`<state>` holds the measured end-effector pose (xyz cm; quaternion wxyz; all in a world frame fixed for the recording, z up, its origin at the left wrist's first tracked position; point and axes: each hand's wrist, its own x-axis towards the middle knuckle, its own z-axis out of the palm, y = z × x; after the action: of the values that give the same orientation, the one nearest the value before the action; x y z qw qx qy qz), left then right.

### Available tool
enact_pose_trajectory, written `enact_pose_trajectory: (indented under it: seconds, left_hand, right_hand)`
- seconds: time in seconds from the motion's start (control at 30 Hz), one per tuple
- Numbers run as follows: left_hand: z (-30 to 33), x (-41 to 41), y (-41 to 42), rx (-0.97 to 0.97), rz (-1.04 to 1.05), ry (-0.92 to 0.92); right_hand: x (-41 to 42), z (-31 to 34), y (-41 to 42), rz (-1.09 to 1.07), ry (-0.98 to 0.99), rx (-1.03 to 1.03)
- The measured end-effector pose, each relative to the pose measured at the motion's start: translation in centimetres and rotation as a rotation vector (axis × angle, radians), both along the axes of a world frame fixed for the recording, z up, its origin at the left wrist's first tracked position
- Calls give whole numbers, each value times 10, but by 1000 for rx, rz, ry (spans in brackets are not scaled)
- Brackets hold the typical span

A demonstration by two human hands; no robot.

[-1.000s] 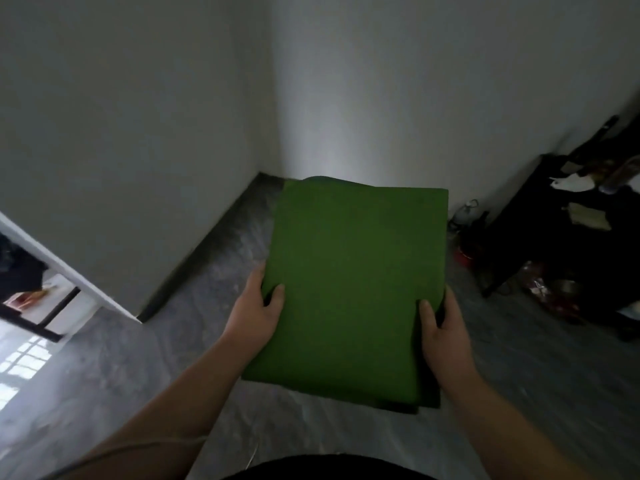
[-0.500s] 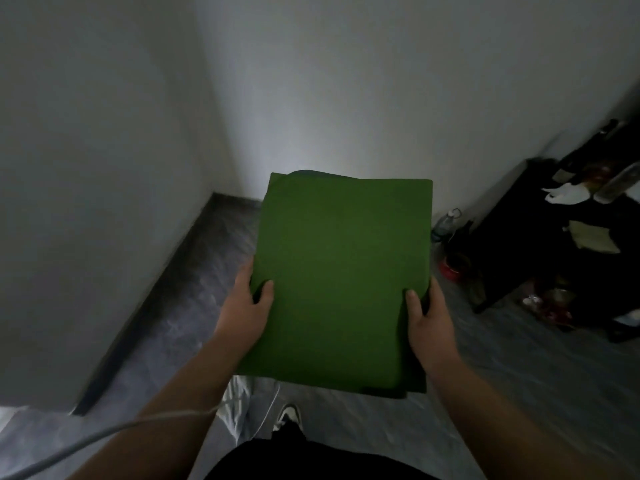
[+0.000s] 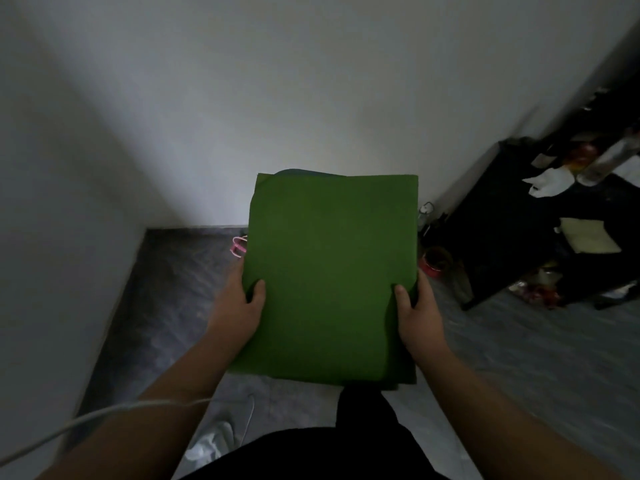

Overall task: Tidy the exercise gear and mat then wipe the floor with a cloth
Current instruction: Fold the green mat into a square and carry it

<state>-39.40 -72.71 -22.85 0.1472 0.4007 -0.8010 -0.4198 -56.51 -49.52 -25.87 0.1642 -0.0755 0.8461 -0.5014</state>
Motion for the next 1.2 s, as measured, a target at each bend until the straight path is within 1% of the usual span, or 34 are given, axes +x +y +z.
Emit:
enact_pose_trajectory:
  seconds: [0.1, 0.23, 0.37, 0.47, 0.6, 0.67, 0.8, 0.9, 0.97, 1.07, 1.2]
  left_hand:
    - [-37, -77, -30, 33, -9, -17]
    - [-102, -176, -71, 123, 6, -99]
    - [-210, -261, -112, 128, 19, -156]
    - [-315, -309, -136, 128, 10, -179]
    - [-468, -350, -159, 128, 19, -248]
    - [-541, -365, -171, 157, 17, -250]
    - [-667, -389, -198, 179, 25, -219]
    - [-735, -400, -214, 158, 41, -180]
    - [-773, -407, -222, 176, 11, -164]
    - [-821, -419, -230, 203, -3, -115]
    - [-866, -436, -244, 184, -22, -172]
  right_hand:
    - [-74, -37, -28, 3, -26, 50]
    - [-178, -100, -72, 44, -65, 127]
    - [-264, -207, -120, 57, -93, 204]
    - [-315, -308, -146, 57, -84, 223]
    - [-357, -470, -162, 86, -63, 288]
    - [-372, -546, -170, 91, -70, 298]
    - [-398, -661, -201, 92, -38, 241]
    - [-415, -730, -226, 108, -1, 225]
    - [-428, -775, -234, 124, 63, 255]
    - [-451, -836, -236, 170, 103, 304]
    - [-458, -862, -251, 133, 90, 359]
